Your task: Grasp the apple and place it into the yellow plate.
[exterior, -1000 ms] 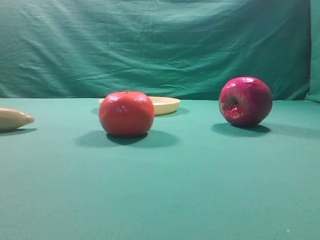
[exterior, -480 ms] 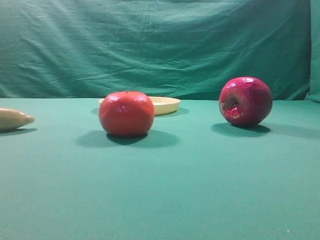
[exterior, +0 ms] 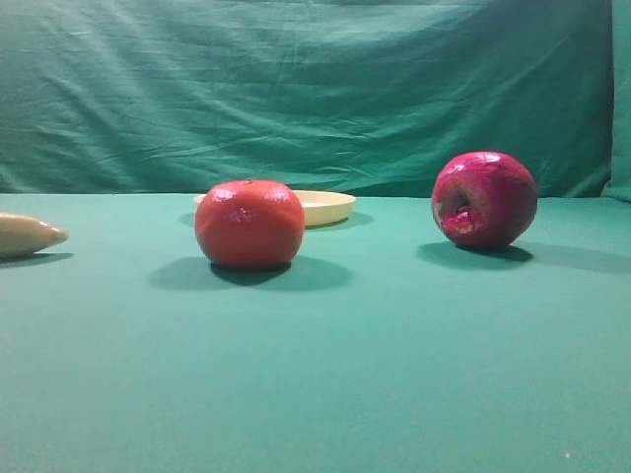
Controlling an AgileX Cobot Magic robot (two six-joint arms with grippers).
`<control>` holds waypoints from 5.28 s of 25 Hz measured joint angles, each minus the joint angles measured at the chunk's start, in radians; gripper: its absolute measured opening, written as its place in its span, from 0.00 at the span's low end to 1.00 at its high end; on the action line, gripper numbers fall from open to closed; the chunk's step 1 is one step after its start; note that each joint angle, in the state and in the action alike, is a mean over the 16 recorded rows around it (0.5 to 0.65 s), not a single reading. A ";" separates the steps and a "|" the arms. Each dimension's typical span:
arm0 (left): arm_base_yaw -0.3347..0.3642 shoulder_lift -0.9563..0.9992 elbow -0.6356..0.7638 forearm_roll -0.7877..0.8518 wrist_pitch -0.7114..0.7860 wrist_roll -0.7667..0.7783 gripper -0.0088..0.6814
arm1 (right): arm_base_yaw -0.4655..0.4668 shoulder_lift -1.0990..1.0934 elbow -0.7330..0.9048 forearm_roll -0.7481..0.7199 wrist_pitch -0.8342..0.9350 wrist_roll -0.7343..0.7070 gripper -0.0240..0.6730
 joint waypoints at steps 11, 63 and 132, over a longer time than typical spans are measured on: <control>0.000 0.000 0.000 0.000 0.000 0.000 0.24 | 0.000 0.000 0.001 -0.080 -0.090 -0.041 0.03; 0.000 0.000 0.000 0.000 0.000 0.000 0.24 | 0.240 1.534 -1.196 -0.103 0.405 -0.018 0.45; 0.000 0.000 0.000 0.000 0.000 0.000 0.24 | 0.352 1.809 -1.884 -0.111 0.408 0.007 0.34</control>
